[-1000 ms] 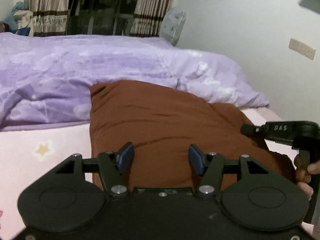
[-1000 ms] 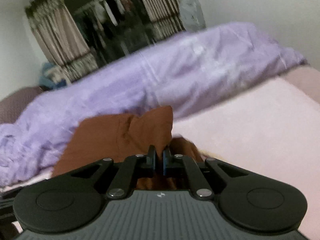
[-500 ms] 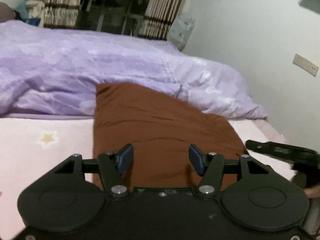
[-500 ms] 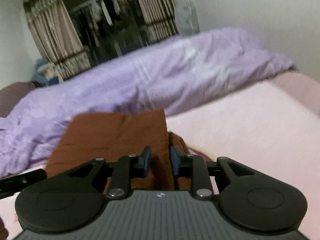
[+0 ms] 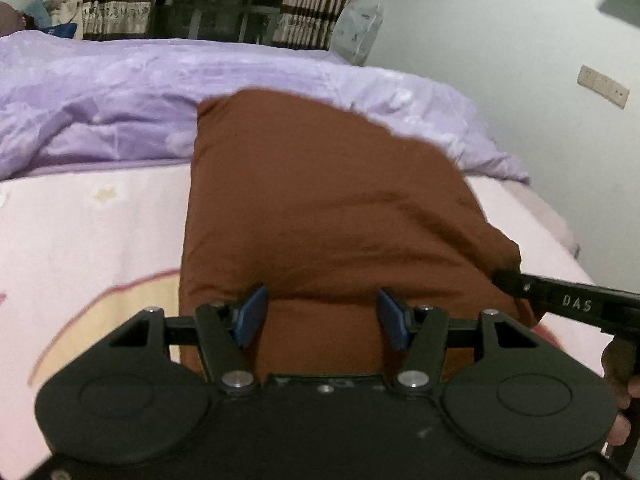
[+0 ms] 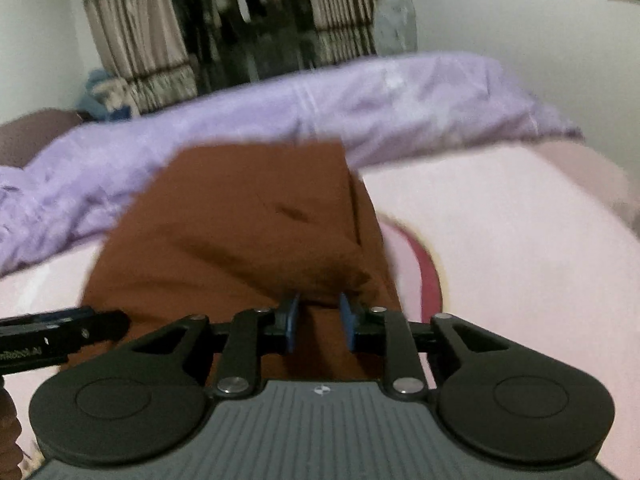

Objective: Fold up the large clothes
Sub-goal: 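Grasp the jacket hem end with the right tool and fold it toward the collar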

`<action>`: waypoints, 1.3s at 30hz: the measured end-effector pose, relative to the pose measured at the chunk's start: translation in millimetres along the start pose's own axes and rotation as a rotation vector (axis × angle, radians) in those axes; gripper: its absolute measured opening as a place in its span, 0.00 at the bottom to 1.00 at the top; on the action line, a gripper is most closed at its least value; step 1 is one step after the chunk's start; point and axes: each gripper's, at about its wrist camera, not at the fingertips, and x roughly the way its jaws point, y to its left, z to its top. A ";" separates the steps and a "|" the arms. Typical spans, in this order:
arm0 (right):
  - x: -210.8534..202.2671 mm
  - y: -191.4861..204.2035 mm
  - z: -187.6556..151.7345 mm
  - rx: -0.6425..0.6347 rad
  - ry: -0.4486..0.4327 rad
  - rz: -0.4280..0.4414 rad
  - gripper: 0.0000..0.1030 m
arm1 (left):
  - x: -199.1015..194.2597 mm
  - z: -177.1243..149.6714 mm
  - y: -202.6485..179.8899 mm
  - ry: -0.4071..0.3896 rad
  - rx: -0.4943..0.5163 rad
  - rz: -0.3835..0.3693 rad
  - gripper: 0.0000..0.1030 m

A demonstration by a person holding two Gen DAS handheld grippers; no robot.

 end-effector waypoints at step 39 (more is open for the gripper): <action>-15.6 -2.9 -26.6 -0.017 -0.062 -0.032 0.26 | -21.3 -16.2 13.5 -0.004 0.006 0.014 0.72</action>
